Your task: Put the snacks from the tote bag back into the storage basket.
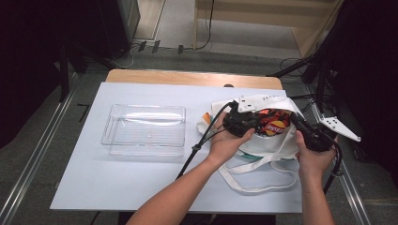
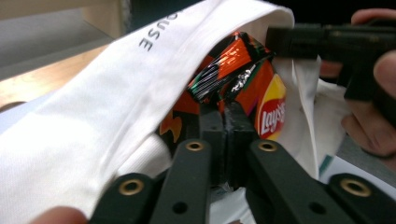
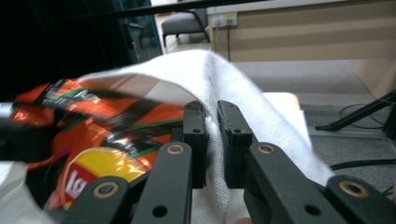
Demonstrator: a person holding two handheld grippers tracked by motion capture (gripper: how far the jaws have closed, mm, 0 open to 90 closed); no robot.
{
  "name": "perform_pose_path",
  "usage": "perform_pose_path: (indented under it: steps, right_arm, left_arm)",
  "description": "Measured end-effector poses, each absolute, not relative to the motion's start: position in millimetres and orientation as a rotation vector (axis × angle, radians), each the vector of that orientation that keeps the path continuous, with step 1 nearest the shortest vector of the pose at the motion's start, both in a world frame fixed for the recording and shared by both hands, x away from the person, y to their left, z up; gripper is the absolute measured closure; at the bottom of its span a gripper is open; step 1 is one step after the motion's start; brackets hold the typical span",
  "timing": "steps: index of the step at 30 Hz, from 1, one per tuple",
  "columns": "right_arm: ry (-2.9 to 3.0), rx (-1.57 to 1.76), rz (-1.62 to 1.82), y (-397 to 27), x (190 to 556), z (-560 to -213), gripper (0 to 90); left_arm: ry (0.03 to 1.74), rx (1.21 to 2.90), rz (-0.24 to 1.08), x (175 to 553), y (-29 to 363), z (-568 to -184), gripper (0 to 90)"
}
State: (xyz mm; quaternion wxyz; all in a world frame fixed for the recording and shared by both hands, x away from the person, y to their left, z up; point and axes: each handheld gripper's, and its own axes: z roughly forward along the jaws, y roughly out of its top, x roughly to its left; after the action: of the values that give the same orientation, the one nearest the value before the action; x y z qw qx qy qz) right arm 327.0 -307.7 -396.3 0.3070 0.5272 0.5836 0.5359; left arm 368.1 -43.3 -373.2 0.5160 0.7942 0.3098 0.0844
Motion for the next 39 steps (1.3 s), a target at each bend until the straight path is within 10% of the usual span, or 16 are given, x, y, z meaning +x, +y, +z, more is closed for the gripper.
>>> perform_pose_path:
  steps: [18,23,27,39]
  right_arm:
    - [1.754,1.621,1.254,-273,375,-452,83.3]
    - [1.679,1.574,1.291,-274,364,-441,49.8]
    - [1.53,1.533,1.354,-284,326,-422,48.6]
    - [1.637,1.336,1.428,-233,284,-433,84.7]
  left_arm:
    - [0.809,1.757,0.096,358,36,-387,90.0]
    - [0.815,1.71,0.198,355,47,-377,51.9]
    - [0.845,1.718,0.226,356,53,-377,44.2]
    - [0.968,1.915,0.346,370,26,-402,54.0]
